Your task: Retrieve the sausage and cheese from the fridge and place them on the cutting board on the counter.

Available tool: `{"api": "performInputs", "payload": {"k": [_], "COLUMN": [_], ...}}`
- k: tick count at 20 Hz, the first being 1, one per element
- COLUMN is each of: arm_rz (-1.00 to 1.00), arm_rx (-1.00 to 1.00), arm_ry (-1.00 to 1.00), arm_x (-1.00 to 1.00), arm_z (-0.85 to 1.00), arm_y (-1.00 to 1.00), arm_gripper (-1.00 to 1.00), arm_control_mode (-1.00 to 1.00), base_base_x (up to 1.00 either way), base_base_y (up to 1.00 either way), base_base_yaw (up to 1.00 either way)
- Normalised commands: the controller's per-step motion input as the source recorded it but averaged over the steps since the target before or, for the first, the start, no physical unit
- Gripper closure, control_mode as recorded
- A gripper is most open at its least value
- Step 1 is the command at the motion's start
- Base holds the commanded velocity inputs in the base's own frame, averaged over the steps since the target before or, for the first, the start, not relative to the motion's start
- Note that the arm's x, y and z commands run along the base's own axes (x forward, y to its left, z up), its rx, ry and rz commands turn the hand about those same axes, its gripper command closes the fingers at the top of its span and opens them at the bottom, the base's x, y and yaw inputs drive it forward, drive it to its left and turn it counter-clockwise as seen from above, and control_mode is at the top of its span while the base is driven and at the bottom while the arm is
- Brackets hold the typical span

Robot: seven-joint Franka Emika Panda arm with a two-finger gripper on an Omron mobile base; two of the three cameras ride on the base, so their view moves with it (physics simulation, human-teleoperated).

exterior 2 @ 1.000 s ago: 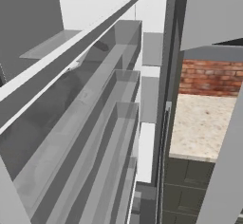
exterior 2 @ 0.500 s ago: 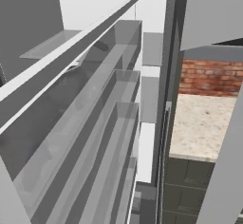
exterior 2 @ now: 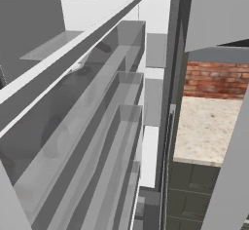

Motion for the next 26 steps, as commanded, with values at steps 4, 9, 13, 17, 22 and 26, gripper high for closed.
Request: {"api": "performInputs", "payload": {"k": [4, 9, 13, 17, 22, 26], "arm_rz": [0.0, 0.0, 0.0, 0.0, 0.0, 0.0], "arm_rx": [0.0, 0.0, 0.0, 0.0, 0.0, 0.0], "arm_ry": [0.0, 0.02, 0.0, 0.0, 0.0, 0.01], "arm_x": [0.42, 0.1, 0.04, 0.0, 0.0, -0.06], "arm_z": [-0.34, -0.41, -0.23, 0.0, 0.0, -0.06], "arm_y": [-0.01, 0.0, 0.0, 0.0, 0.0, 0.0], "arm_gripper": [-1.0, -1.0, -1.0, -1.0, 1.0, 1.0], "arm_control_mode": [-1.0, -1.0, -1.0, -1.0, -1.0, -1.0], "base_base_x": [0.0, 0.0, 0.0, 0.0, 0.0, 0.0], "base_base_y": [0.0, 0.0, 0.0, 0.0, 0.0, 0.0], "base_base_yaw": [0.0, 0.0, 0.0, 0.0, 0.0, 0.0]}}
